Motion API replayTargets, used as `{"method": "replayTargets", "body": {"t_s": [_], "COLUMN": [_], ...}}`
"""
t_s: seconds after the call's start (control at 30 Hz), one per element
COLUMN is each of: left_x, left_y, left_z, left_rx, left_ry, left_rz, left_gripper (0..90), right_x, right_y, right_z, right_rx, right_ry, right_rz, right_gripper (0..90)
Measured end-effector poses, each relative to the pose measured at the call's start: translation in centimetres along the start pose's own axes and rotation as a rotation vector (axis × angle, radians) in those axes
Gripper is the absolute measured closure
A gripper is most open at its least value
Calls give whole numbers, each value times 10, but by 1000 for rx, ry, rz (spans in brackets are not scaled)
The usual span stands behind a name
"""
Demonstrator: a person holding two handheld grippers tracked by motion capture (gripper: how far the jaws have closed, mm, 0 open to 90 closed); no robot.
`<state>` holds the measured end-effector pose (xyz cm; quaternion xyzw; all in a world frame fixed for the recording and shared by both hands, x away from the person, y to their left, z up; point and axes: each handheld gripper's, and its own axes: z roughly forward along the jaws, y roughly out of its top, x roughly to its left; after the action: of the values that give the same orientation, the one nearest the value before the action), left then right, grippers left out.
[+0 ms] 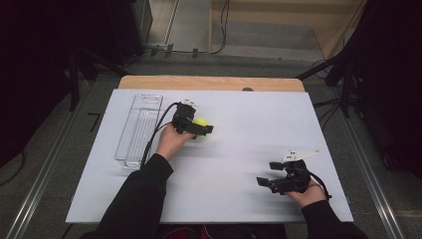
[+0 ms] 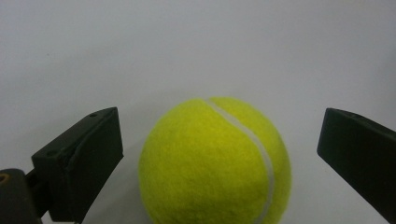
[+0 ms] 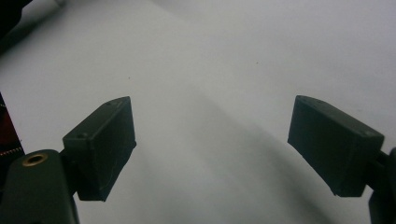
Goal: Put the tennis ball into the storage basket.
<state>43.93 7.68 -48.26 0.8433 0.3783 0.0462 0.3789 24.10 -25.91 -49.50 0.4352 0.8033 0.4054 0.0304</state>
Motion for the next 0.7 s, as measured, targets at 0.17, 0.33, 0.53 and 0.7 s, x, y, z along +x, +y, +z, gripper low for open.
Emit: {"method": "replayTargets", "body": {"t_s": [0.17, 0.33, 0.53, 0.7], "left_x": [1, -1, 0, 1], "left_y": [-5, -9, -13, -14], "left_z": [4, 10, 13, 14], "left_rx": [16, 42, 56, 50], "left_ry": [13, 33, 47, 54], "left_rz": [-9, 10, 10, 8], "left_gripper": [5, 6, 6, 30], "right_x": [0, 0, 0, 0], "right_y": [0, 0, 0, 0], "right_z": [0, -1, -1, -1], "right_rx": [-2, -3, -9, -9], "right_ry": [-1, -4, -1, -2], "right_rz": [-3, -5, -4, -5], "right_gripper": [131, 131, 131, 131]}}
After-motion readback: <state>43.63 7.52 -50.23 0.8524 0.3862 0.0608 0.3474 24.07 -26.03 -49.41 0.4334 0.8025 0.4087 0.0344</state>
